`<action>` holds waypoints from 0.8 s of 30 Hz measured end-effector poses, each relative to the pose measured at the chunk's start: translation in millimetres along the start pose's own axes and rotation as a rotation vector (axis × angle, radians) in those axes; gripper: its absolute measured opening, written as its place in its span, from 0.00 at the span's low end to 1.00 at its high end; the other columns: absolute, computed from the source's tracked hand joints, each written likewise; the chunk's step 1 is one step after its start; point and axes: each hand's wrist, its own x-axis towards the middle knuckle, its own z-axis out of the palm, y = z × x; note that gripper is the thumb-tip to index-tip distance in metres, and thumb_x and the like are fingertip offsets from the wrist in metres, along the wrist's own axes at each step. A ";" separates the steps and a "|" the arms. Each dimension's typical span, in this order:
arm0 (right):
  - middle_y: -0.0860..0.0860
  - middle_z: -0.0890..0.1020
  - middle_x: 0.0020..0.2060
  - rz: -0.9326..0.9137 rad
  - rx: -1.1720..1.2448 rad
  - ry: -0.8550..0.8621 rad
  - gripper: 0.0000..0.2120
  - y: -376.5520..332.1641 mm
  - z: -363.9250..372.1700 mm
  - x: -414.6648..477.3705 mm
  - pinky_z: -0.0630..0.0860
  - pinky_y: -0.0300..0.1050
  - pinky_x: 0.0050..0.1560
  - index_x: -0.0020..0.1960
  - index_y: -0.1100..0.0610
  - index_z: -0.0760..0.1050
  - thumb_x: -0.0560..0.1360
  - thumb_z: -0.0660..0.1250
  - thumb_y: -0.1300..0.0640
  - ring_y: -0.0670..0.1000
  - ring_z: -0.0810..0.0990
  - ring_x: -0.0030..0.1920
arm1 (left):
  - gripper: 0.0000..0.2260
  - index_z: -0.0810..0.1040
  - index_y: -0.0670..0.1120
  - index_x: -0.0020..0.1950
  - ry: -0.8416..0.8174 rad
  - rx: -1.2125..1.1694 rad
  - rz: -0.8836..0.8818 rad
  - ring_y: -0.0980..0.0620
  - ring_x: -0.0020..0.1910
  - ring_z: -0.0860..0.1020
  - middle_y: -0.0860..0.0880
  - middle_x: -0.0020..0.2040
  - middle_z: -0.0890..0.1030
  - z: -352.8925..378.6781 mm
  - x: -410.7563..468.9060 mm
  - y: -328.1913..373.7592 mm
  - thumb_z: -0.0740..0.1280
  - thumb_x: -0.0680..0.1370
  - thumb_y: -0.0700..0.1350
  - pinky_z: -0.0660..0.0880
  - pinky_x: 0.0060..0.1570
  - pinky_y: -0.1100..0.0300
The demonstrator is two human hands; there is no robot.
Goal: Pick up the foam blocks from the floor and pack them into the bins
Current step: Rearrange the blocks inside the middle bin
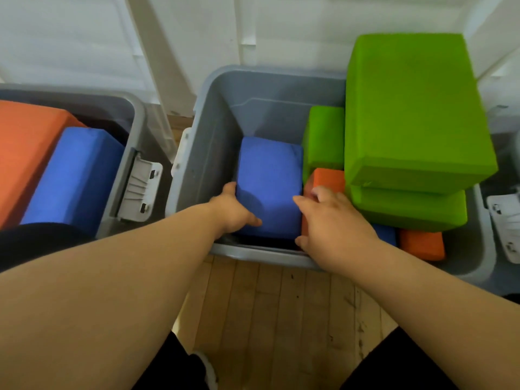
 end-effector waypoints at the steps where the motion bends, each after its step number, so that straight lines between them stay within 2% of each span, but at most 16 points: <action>1: 0.55 0.63 0.73 0.010 0.010 -0.012 0.33 -0.8 -0.8 0.4 0.67 0.51 0.68 0.76 0.50 0.63 0.76 0.71 0.44 0.60 0.67 0.68 | 0.56 0.46 0.55 0.83 0.006 -0.028 0.016 0.37 0.70 0.71 0.43 0.75 0.67 -0.2 -0.5 0.0 0.82 0.68 0.47 0.71 0.70 0.41; 4: 0.54 0.63 0.74 0.021 0.047 -0.025 0.33 -2.4 -3.7 1.7 0.67 0.51 0.69 0.76 0.50 0.63 0.76 0.71 0.43 0.60 0.66 0.69 | 0.52 0.45 0.55 0.81 0.005 -0.066 0.099 0.42 0.62 0.72 0.44 0.71 0.68 -1.2 -6.3 -0.8 0.80 0.71 0.45 0.72 0.62 0.50; 6: 0.55 0.64 0.73 0.020 0.051 -0.029 0.35 -2.5 -5.2 2.5 0.67 0.51 0.69 0.77 0.51 0.63 0.76 0.71 0.42 0.61 0.67 0.69 | 0.49 0.46 0.59 0.80 0.030 -0.045 0.168 0.42 0.60 0.73 0.44 0.68 0.68 -4.1 -17.1 4.8 0.79 0.72 0.48 0.73 0.60 0.50; 9: 0.57 0.69 0.70 0.026 0.087 -0.035 0.36 -4.6 -9.3 4.8 0.70 0.52 0.69 0.77 0.52 0.63 0.75 0.71 0.41 0.62 0.71 0.68 | 0.43 0.48 0.69 0.79 0.130 -0.049 0.236 0.39 0.57 0.74 0.45 0.67 0.63 -20.3 -46.4 28.3 0.74 0.75 0.54 0.76 0.58 0.47; 13: 0.57 0.74 0.61 0.044 0.161 0.028 0.28 -17.2 -21.9 8.1 0.75 0.52 0.60 0.70 0.51 0.71 0.74 0.71 0.42 0.61 0.77 0.61 | 0.39 0.49 0.71 0.79 0.344 0.128 0.398 0.39 0.54 0.76 0.45 0.66 0.61 -69.3 -93.8 50.6 0.69 0.76 0.56 0.76 0.60 0.48; 15: 0.55 0.75 0.61 0.059 0.199 -0.001 0.26 -24.3 -23.8 9.5 0.75 0.49 0.59 0.68 0.51 0.72 0.74 0.72 0.43 0.59 0.78 0.60 | 0.38 0.48 0.71 0.79 0.441 0.144 0.456 0.43 0.46 0.78 0.47 0.63 0.60 -99.0 -112.6 44.4 0.68 0.78 0.54 0.77 0.50 0.56; 17: 0.55 0.75 0.63 0.054 0.205 -0.055 0.28 -29.5 -22.2 12.8 0.73 0.47 0.60 0.69 0.51 0.71 0.74 0.72 0.42 0.57 0.77 0.62 | 0.38 0.45 0.71 0.79 0.551 0.152 0.475 0.47 0.39 0.76 0.49 0.62 0.58 -122.1 -122.8 34.0 0.67 0.79 0.54 0.71 0.38 0.66; 18: 0.55 0.74 0.65 0.053 0.211 -0.090 0.29 -33.2 -21.7 15.9 0.72 0.47 0.61 0.71 0.51 0.71 0.74 0.72 0.42 0.57 0.76 0.64 | 0.39 0.43 0.70 0.80 0.594 0.132 0.472 0.47 0.39 0.75 0.49 0.62 0.57 -128.7 -123.5 28.1 0.67 0.80 0.54 0.69 0.36 0.67; 20: 0.55 0.73 0.69 0.063 0.252 -0.130 0.32 -41.4 -17.5 26.1 0.70 0.45 0.64 0.73 0.51 0.69 0.74 0.73 0.42 0.56 0.74 0.67 | 0.39 0.40 0.68 0.80 0.637 0.058 0.442 0.47 0.39 0.74 0.48 0.62 0.56 -131.7 -120.0 21.0 0.66 0.81 0.55 0.73 0.41 0.62; 21: 0.56 0.73 0.71 0.085 0.299 -0.138 0.34 -45.0 -14.2 35.2 0.69 0.45 0.65 0.75 0.52 0.68 0.74 0.74 0.43 0.56 0.74 0.68 | 0.40 0.38 0.67 0.80 0.635 0.024 0.433 0.47 0.41 0.75 0.47 0.63 0.56 -129.5 -115.8 19.6 0.66 0.81 0.55 0.76 0.47 0.58; 23: 0.57 0.73 0.72 0.137 0.383 -0.144 0.39 -55.5 -9.2 52.1 0.69 0.44 0.66 0.78 0.53 0.64 0.73 0.75 0.44 0.57 0.74 0.69 | 0.41 0.37 0.68 0.80 0.590 0.015 0.443 0.43 0.49 0.75 0.44 0.69 0.55 -122.4 -106.3 19.8 0.66 0.81 0.55 0.75 0.61 0.52; 24: 0.56 0.73 0.72 0.186 0.431 -0.166 0.42 -61.7 -7.6 59.2 0.70 0.44 0.65 0.80 0.54 0.61 0.73 0.76 0.44 0.57 0.75 0.69 | 0.41 0.36 0.69 0.79 0.559 0.025 0.451 0.41 0.55 0.75 0.43 0.72 0.54 -118.8 -102.1 21.5 0.66 0.81 0.55 0.74 0.64 0.49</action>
